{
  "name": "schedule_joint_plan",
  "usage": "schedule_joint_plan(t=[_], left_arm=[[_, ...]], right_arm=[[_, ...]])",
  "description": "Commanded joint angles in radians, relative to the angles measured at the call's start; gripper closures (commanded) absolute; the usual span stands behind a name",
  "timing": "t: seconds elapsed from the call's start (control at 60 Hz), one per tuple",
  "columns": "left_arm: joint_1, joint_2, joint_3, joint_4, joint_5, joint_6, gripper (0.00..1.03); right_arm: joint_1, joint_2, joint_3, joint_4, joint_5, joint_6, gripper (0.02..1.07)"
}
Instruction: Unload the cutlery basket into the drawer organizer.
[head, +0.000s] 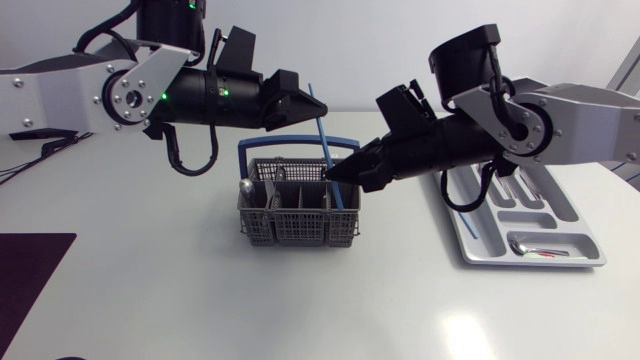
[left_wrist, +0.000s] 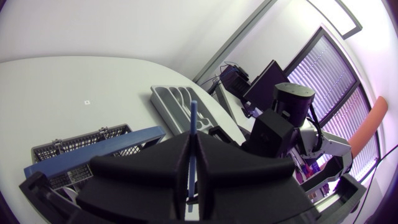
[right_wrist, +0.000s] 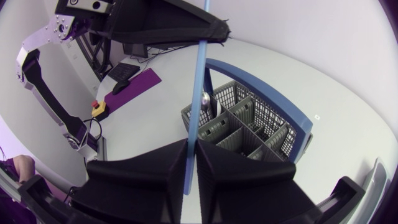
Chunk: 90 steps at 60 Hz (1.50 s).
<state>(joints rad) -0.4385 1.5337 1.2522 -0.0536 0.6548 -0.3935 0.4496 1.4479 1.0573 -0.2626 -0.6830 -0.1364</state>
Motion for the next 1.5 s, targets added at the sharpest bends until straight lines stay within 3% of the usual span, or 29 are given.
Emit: schedule_joint_plan(t=[0.0, 0.033, 0.117, 0.167, 0.233, 0.367, 0.517, 0.667, 0.85, 0.95, 1.183, 1.483], left_arm=[[0.011, 0.011, 0.019, 0.021, 0.006, -0.024, 0.99], [0.012, 0.009, 0.019, 0.021, 0.006, -0.024, 0.92], [0.012, -0.001, 0.023, 0.021, 0.005, -0.019, 0.56], [0.012, -0.015, 0.026, 0.024, 0.0, -0.018, 0.27], [0.014, -0.033, 0.036, 0.041, -0.006, -0.015, 0.04], [0.047, -0.066, 0.067, 0.044, -0.03, -0.015, 0.04], [0.136, -0.124, 0.101, 0.024, -0.03, -0.004, 0.04], [0.21, -0.178, 0.122, -0.088, -0.032, 0.091, 0.04], [0.314, -0.233, 0.076, -0.258, -0.043, 0.297, 0.04], [0.314, -0.227, 0.053, -0.367, -0.058, 0.463, 0.04], [0.284, -0.273, -0.094, -0.37, -0.161, 0.748, 0.04], [0.239, -0.308, -0.188, -0.344, -0.219, 0.884, 0.04]], right_arm=[[0.012, 0.011, 0.021, -0.009, -0.024, -0.003, 1.01], [0.015, 0.011, 0.021, -0.01, -0.024, -0.005, 1.01], [0.017, 0.014, 0.02, -0.013, -0.024, -0.008, 1.01], [0.02, 0.014, 0.017, -0.015, -0.027, -0.009, 1.01], [0.023, 0.016, 0.01, -0.029, -0.03, -0.02, 1.01], [0.014, 0.016, -0.005, -0.053, -0.03, -0.037, 1.01], [-0.045, -0.023, -0.049, -0.076, -0.029, -0.068, 1.01], [-0.138, -0.089, -0.091, -0.125, -0.033, -0.118, 1.01], [-0.316, -0.153, -0.126, -0.187, -0.039, -0.186, 1.01], [-0.428, -0.153, -0.129, -0.211, -0.035, -0.226, 1.01], [-0.655, -0.061, -0.109, -0.213, 0.04, -0.267, 1.01], [-0.683, 0.092, -0.105, -0.132, 0.27, -0.212, 1.0]])
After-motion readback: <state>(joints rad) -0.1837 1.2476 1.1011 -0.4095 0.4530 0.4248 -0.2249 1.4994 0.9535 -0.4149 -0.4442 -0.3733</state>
